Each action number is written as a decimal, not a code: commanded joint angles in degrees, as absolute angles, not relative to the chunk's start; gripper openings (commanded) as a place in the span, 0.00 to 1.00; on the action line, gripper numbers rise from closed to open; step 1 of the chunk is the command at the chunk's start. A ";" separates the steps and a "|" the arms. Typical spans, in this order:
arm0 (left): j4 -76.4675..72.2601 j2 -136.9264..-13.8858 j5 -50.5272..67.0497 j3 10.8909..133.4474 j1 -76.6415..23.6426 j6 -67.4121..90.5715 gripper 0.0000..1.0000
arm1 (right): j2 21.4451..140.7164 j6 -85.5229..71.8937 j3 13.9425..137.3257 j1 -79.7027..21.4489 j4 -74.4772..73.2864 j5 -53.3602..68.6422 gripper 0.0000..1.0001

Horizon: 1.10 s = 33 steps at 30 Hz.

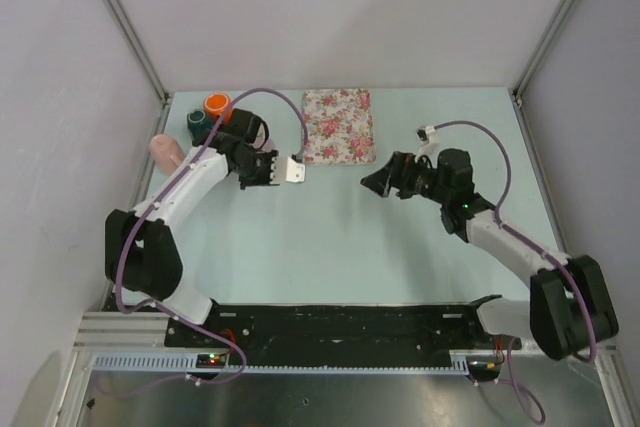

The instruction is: Turn the mug right side up

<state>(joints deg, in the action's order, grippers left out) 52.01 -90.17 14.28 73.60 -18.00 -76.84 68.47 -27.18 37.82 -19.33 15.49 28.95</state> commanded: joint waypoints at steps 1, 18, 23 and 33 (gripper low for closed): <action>51.65 -84.80 21.73 78.96 -20.29 -69.37 0.00 | 76.12 -41.92 42.46 -20.81 25.02 30.53 0.99; 51.78 -79.20 29.02 82.19 -24.95 -69.02 0.00 | 107.97 -73.71 72.56 -29.82 48.41 43.61 0.95; 51.72 -79.16 29.91 82.49 -25.05 -69.21 0.00 | 109.71 -73.27 75.36 -32.93 44.47 45.04 0.93; 51.74 -79.15 30.94 83.22 -25.05 -69.59 0.00 | 114.80 -79.28 78.73 -35.02 49.81 48.87 0.70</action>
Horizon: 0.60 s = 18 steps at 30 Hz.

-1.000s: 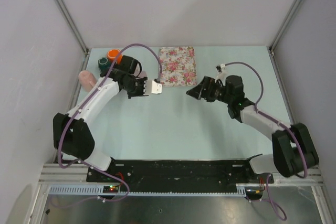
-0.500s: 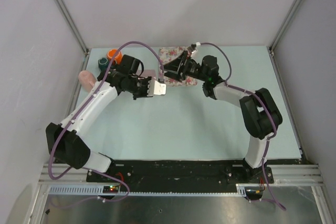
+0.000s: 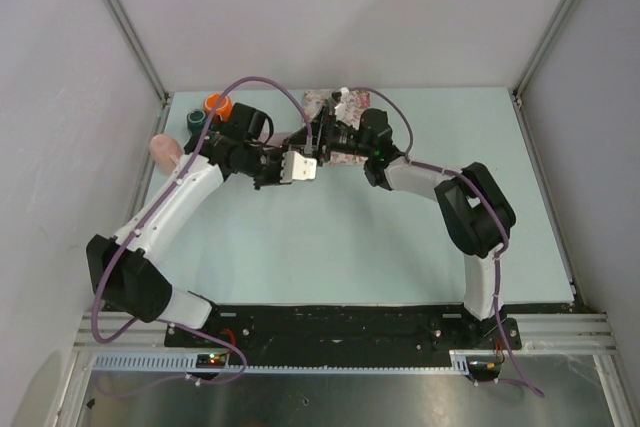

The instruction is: Turn the mug right side up

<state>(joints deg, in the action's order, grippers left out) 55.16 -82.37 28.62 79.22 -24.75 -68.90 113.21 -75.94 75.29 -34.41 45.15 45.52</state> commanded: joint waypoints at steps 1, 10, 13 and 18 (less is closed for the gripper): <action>51.76 -79.17 30.76 83.18 -25.05 -69.47 0.00 | 114.97 -79.94 78.83 -34.91 50.79 49.09 0.53; 51.64 -79.80 23.24 87.12 -25.00 -55.17 0.96 | 110.07 -62.63 80.67 -30.08 30.36 45.79 0.00; 51.16 -78.44 18.82 87.56 -24.97 -47.46 0.99 | 107.86 -44.97 88.20 -28.22 6.78 36.49 0.00; 50.73 -75.89 13.61 87.14 -23.31 -30.24 1.00 | 117.45 -16.46 115.52 -26.91 -30.99 17.96 0.00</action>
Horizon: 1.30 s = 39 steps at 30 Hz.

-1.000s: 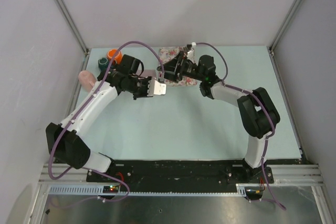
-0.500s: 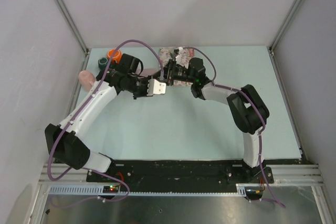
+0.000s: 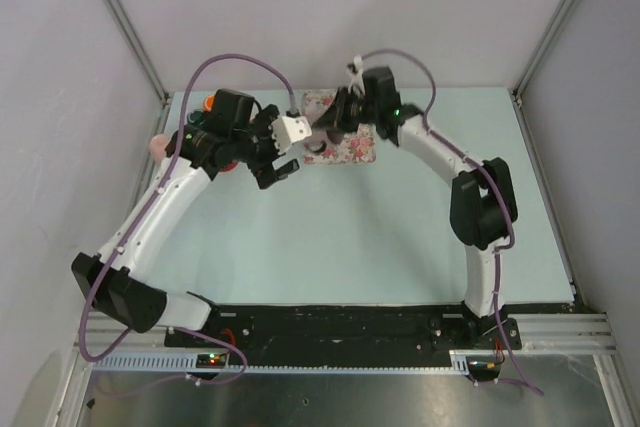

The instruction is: Turn the mug right side up

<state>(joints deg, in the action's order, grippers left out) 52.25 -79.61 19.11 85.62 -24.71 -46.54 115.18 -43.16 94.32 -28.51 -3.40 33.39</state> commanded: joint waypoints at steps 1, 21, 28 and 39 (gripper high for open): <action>50.68 -75.48 13.00 86.46 -22.42 -27.95 0.99 | 120.25 -13.59 120.73 -26.50 -36.24 16.14 0.00; 49.08 -73.48 16.40 70.51 -12.57 -19.20 1.00 | 142.29 31.34 143.15 -27.06 -41.04 4.88 0.00; 49.01 -88.35 22.27 82.57 -13.36 -27.95 0.91 | 138.85 29.64 143.25 -26.37 -41.21 5.74 0.00; 47.15 -118.48 21.94 110.35 -22.14 -47.62 0.81 | 125.38 19.39 137.62 -18.08 -45.90 3.02 0.00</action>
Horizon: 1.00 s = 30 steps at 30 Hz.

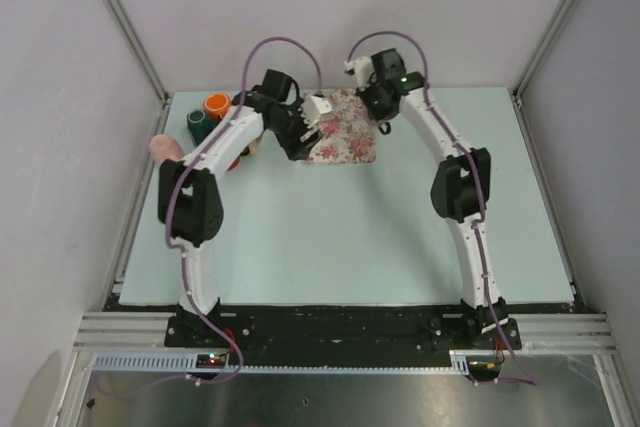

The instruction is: Turn the mug right side up

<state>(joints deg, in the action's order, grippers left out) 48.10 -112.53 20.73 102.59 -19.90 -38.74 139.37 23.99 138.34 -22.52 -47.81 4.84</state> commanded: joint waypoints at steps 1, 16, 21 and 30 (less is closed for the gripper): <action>47.17 -121.16 21.12 112.92 -22.32 -47.89 0.82 | 123.99 18.66 136.62 -17.35 -46.11 3.23 0.00; 58.39 -138.98 12.68 129.40 -28.77 -55.25 0.74 | 114.92 19.07 128.33 -14.74 -51.43 -3.87 0.00; 64.54 -142.75 10.51 133.73 -29.24 -57.91 0.67 | 112.36 19.16 126.04 -14.72 -51.47 -4.29 0.00; 74.43 -143.53 8.31 131.67 -30.34 -66.01 0.62 | 110.12 19.29 124.22 -14.85 -52.27 -6.04 0.00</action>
